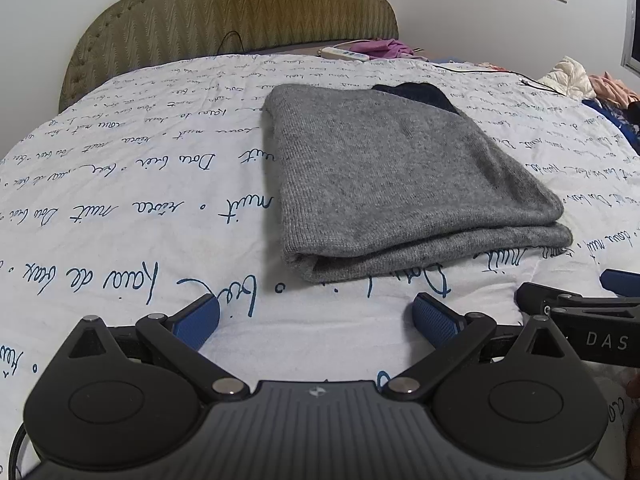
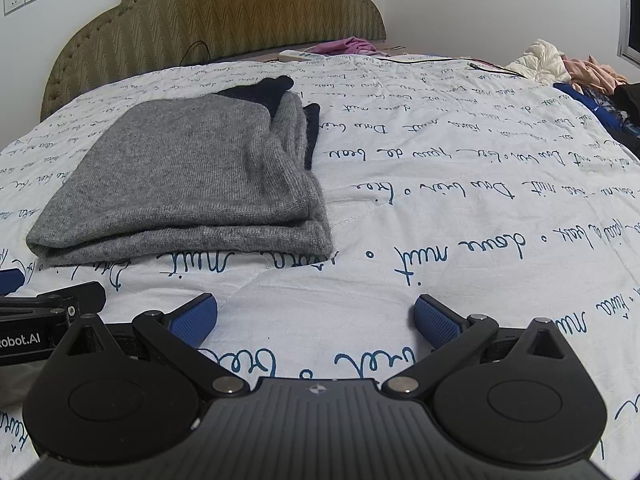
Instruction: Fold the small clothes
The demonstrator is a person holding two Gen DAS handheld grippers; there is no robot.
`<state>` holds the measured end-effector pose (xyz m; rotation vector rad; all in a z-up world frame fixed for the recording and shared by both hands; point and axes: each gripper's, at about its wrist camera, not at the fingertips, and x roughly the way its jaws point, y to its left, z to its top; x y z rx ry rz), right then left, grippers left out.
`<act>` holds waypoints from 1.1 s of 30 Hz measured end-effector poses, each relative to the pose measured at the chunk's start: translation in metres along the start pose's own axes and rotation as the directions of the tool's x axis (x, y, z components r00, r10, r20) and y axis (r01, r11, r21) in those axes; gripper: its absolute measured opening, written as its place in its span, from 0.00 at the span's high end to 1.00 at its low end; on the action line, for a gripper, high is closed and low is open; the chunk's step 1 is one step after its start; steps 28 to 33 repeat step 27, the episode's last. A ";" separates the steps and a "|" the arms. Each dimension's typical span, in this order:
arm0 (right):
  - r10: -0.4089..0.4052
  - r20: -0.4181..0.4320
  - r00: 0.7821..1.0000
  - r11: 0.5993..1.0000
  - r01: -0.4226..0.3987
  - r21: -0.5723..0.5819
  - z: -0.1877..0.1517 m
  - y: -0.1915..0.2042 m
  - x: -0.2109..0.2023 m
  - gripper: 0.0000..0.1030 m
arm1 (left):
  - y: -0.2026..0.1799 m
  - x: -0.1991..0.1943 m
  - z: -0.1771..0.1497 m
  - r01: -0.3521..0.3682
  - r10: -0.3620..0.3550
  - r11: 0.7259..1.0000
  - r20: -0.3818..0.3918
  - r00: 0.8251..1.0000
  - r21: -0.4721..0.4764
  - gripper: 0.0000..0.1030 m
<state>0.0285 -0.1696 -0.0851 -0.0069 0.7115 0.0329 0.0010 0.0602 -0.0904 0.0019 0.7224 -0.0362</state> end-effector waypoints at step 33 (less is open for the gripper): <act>0.076 -0.125 0.989 0.994 -0.085 -0.065 0.034 0.013 -0.013 0.00 | -0.002 -0.040 0.026 -0.027 0.029 0.997 0.022 0.999 -0.069 0.00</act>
